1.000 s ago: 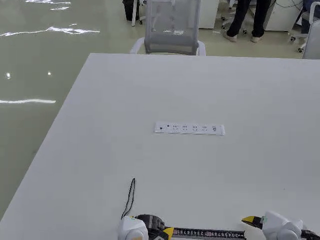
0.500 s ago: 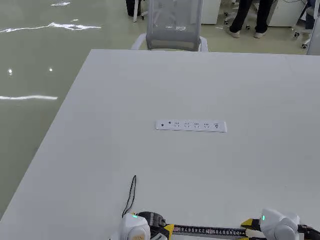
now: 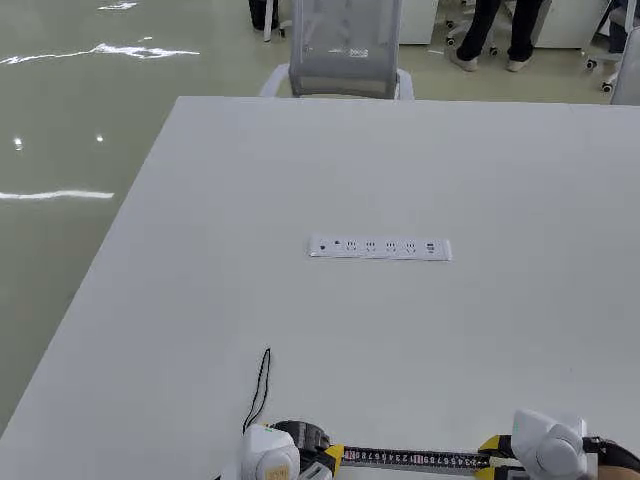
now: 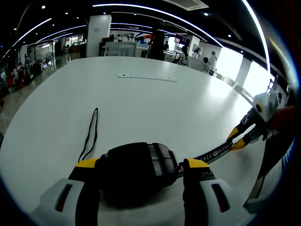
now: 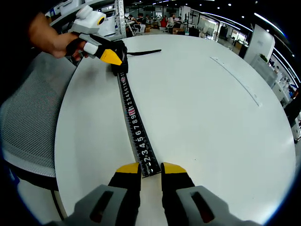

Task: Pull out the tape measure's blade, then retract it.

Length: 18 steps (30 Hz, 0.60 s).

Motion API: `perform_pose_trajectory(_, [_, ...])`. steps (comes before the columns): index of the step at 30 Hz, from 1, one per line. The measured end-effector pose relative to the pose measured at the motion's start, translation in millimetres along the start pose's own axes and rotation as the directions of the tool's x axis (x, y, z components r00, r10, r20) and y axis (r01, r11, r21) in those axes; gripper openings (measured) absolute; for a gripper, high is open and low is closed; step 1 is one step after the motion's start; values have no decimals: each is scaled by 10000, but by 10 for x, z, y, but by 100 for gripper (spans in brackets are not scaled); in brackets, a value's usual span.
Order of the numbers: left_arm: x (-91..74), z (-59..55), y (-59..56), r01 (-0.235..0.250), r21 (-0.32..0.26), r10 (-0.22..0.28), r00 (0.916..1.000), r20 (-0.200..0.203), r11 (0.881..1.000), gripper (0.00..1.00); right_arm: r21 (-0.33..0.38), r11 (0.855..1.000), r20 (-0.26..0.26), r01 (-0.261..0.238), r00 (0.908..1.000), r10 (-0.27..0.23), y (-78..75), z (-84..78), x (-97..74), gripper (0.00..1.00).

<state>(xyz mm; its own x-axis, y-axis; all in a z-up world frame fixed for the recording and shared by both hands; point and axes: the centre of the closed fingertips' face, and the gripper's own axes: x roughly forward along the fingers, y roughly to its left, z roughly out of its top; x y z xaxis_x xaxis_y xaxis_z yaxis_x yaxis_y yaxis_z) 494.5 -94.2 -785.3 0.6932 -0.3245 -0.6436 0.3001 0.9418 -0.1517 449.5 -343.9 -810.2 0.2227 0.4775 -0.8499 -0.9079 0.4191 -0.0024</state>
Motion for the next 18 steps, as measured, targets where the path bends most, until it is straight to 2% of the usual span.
perform_pose_trajectory(5, [3, 14, 7, -73, -321, 74, 10000, 44, 9995, 70, 2, 10000, -1, 1, 10000, -1, -12, -22, 19, 16])
perform_pose_trajectory(8, [-3, -8, 59, -307, -76, 306, 9995, -122, 9995, 65, 37, 10000, -10, 3, 10000, -3, -7, -10, 7, 16])
perform_pose_trajectory(18, [-3, -8, 46, -423, -29, 422, 9990, -156, 9991, 63, 14, 10000, -126, -15, 9999, 15, -4, -13, 10, 15])
